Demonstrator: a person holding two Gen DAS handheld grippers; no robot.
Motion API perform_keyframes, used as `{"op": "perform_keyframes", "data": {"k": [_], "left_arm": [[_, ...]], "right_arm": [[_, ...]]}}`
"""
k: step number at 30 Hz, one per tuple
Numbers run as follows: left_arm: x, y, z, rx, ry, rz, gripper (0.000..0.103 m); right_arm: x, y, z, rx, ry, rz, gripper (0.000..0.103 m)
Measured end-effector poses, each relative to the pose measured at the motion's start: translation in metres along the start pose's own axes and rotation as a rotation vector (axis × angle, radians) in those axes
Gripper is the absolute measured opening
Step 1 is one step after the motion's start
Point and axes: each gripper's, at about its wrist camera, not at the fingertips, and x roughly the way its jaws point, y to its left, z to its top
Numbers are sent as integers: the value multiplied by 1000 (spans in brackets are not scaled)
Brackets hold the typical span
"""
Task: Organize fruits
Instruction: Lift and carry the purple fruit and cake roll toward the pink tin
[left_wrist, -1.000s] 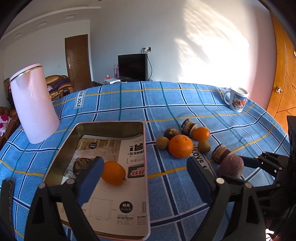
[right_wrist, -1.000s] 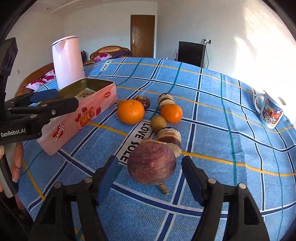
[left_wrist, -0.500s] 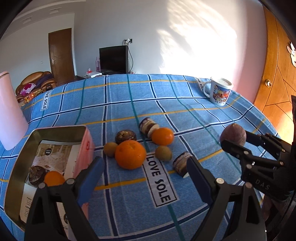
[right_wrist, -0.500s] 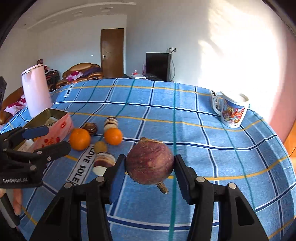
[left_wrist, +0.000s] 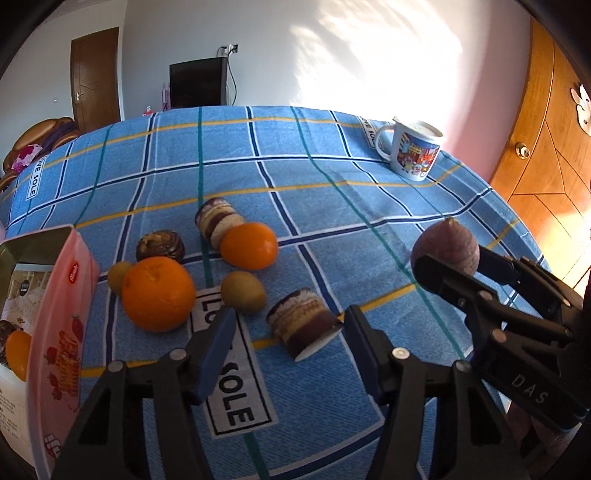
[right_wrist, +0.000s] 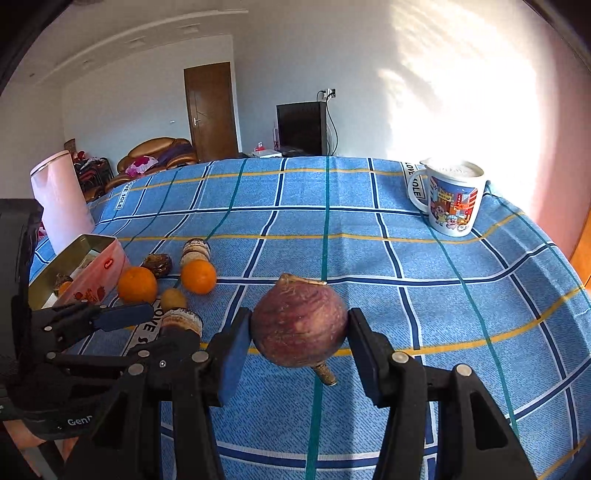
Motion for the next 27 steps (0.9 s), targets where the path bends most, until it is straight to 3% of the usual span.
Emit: {"op": "perform_keyframes", "data": {"k": [3,6,8,12,20,27], "left_arm": [[4,-3,0,6,15,-14,53],[9,-3,1,-6,37,-20,53],[11,-3,2,-2,44,-33,45],[8,-4,1,6,32,-32,43],[-14,-6,-2,32,-76,-8,43],[-21,-7,-2,40,-119,19,43]], "right_arm": [[2,0,0,1,9,3,54],[5,-2,0,8,22,11,54],[5,-2,0,6,22,9,54],[5,-1,0,2,20,9,54],[-4,-3,-1,16,-25,42,54],[-10,-3,-2,9,-59,52,54]]}}
